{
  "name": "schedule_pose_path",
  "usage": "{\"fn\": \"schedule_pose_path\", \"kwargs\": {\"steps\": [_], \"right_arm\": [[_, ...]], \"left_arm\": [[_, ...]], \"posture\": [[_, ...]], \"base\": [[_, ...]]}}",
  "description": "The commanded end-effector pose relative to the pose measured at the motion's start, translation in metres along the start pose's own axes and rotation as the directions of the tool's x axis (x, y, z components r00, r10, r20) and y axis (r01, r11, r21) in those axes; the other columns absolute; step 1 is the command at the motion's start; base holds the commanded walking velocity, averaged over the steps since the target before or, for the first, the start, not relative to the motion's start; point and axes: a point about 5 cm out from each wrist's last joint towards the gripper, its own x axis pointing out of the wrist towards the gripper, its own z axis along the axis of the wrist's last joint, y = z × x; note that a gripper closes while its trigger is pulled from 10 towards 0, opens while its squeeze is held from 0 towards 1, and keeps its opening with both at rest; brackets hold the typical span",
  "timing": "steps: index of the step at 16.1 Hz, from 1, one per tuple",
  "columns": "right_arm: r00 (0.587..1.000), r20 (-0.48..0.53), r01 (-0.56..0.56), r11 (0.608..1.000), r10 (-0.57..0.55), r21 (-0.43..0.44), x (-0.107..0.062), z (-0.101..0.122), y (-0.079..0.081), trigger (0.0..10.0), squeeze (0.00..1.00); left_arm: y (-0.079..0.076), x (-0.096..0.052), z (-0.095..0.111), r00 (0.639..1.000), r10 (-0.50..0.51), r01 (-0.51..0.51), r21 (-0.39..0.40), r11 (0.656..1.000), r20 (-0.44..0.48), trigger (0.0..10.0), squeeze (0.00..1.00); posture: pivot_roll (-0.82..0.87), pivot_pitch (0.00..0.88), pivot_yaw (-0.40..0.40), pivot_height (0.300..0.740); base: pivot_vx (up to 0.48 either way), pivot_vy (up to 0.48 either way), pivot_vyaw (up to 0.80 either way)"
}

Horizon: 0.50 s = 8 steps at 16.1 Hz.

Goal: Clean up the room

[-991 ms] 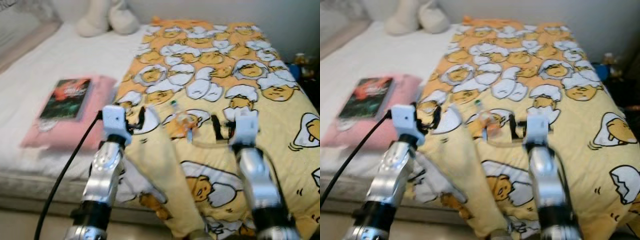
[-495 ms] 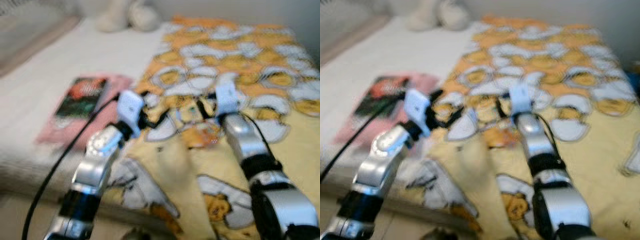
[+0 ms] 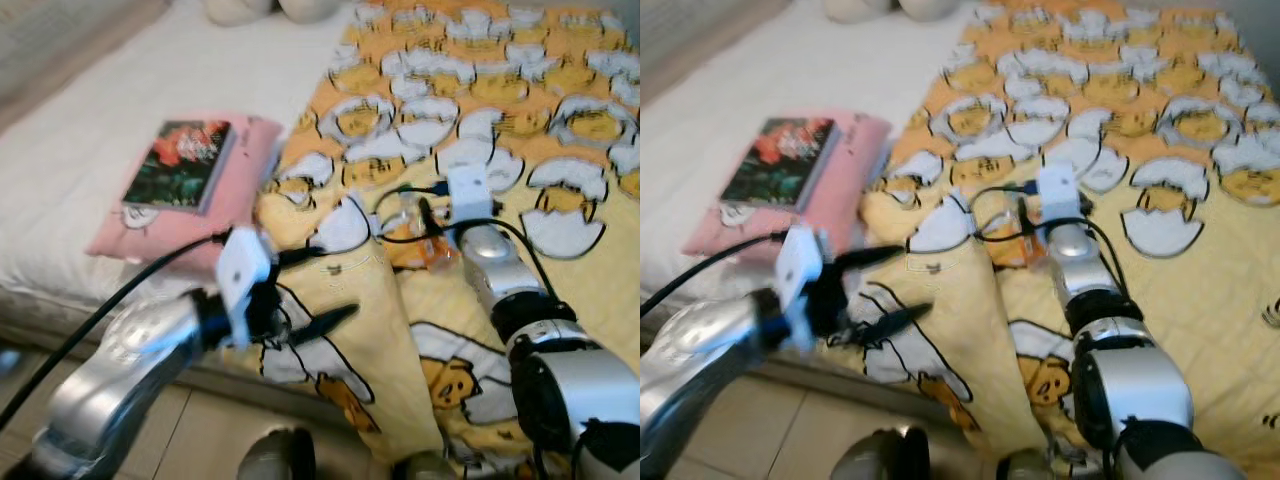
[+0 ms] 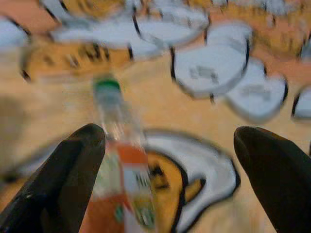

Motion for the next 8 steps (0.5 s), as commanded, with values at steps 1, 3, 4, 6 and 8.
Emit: {"fn": "schedule_pose_path", "kwargs": {"steps": [1,3,4,6,8], "right_arm": [[1.000,-0.022,0.007,1.000,-0.007,0.023,0.000,-0.004,0.005,10.0,0.00],[0.998,-0.062,0.002,0.998,0.001,0.055,-0.001,-0.013,0.008,10.0,0.00],[0.997,-0.073,-0.017,0.997,0.023,0.075,-0.002,-0.016,0.013,10.0,0.00],[0.991,-0.098,-0.079,0.993,0.088,0.088,-0.003,-0.019,0.027,10.0,0.00],[0.985,-0.127,-0.106,0.988,0.120,0.108,-0.005,-0.024,0.033,10.0,0.00]], "left_arm": [[-0.010,-0.005,0.004,1.000,-0.013,0.013,-0.017,1.000,-0.011,10.0,0.00],[-0.017,-0.008,0.005,1.000,-0.002,0.001,-0.034,0.999,-0.027,10.0,0.00],[-0.018,-0.009,0.007,1.000,0.009,-0.010,-0.039,0.999,-0.028,10.0,0.00],[-0.024,-0.011,0.010,0.999,0.020,-0.023,-0.055,0.998,-0.040,10.0,0.00],[-0.026,-0.011,0.010,0.999,0.022,-0.025,-0.062,0.998,-0.045,10.0,0.00]], "posture": [[0.13,0.291,0.119,0.740],[0.15,0.313,0.119,0.740],[0.15,0.316,0.119,0.740],[0.16,0.321,0.117,0.740],[0.17,0.321,0.114,0.740]], "base": [[0.000,0.000,0.00],[0.000,0.000,0.00],[0.000,0.000,0.00],[0.000,0.000,0.00],[0.000,0.000,0.00]]}}
